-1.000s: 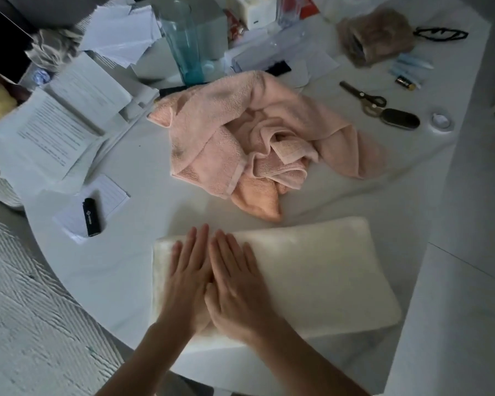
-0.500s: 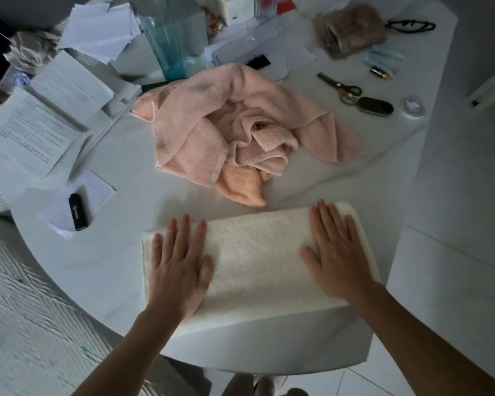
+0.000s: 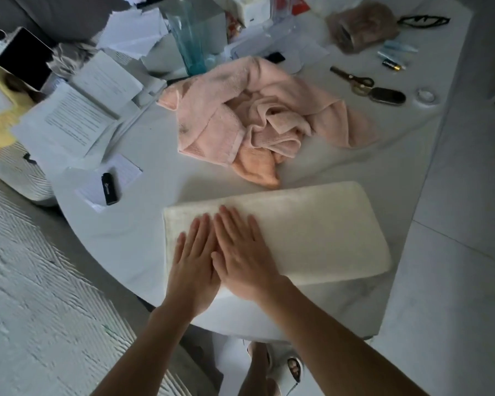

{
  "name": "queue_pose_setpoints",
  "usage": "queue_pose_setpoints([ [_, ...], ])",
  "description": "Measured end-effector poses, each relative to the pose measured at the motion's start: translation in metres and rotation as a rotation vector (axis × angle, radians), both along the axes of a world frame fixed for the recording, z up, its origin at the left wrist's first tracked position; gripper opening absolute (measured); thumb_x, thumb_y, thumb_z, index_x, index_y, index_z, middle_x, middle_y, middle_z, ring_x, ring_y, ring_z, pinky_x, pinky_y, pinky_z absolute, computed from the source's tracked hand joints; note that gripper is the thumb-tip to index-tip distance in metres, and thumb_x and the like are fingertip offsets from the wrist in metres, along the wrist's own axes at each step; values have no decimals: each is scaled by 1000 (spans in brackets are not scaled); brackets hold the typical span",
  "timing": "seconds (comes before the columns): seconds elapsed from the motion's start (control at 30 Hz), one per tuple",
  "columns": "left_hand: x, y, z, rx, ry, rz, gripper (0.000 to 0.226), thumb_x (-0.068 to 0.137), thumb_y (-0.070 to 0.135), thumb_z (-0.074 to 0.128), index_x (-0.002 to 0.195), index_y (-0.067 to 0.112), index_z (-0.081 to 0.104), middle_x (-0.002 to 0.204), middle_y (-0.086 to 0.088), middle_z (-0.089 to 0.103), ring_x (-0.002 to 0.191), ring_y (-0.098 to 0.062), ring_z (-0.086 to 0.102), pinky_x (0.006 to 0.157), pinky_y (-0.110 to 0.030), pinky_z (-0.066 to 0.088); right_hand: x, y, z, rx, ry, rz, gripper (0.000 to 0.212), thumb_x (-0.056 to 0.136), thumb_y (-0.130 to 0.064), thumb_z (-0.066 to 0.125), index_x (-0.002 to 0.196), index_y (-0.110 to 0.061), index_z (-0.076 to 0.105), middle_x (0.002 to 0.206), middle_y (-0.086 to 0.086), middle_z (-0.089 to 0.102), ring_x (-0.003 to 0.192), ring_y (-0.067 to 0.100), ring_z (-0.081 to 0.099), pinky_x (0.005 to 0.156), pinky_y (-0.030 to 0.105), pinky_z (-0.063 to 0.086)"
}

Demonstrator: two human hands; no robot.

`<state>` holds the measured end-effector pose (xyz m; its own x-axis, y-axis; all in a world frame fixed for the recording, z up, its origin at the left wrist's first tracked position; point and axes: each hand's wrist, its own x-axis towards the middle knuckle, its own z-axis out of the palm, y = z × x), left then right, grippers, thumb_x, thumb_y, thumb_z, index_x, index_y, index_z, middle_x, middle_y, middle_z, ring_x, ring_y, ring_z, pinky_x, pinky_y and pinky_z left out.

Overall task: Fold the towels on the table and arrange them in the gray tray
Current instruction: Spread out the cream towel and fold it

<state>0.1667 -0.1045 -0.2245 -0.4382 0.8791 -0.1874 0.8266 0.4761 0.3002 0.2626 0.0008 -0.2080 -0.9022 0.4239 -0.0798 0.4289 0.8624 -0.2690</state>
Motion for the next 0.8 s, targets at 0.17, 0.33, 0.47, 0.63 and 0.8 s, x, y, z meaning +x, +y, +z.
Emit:
queue_pose_setpoints([
  [0.17,-5,-7,-10,16,85,-4,68,100,53,20,160,27,2,168,-3,-7,154,-23,-10,123,-52,9,70,66,-19,128,-89,-98,77,93,-51,38,155,-8,25,164,12,18,152,29,14,120,51,17],
  [0.33,-20,-33,-14,11,14,131,81,91,75,19,157,37,-10,166,-3,-19,153,-27,-12,122,-46,5,140,120,-18,167,-245,-265,75,94,-47,23,158,-9,10,167,10,5,153,29,6,122,52,12],
  [0.47,-25,-39,-4,-47,-30,138,82,90,77,18,157,37,-9,166,-4,-20,152,-24,-13,123,-45,4,137,115,-12,153,-256,-420,71,99,-41,24,158,-9,5,167,10,1,153,28,3,121,55,8],
  [0.63,-62,7,27,157,-56,134,33,95,32,60,125,18,61,154,-11,43,145,-32,34,117,-47,31,84,32,7,46,28,-354,67,92,-25,53,153,-7,31,162,16,23,150,34,22,119,59,15],
  [0.8,-100,57,42,-139,-222,118,52,84,40,73,128,19,55,125,-7,61,115,-30,56,92,-40,48,32,-69,3,-105,95,-105,79,76,-61,68,140,-20,48,151,9,44,140,32,39,116,57,28],
])
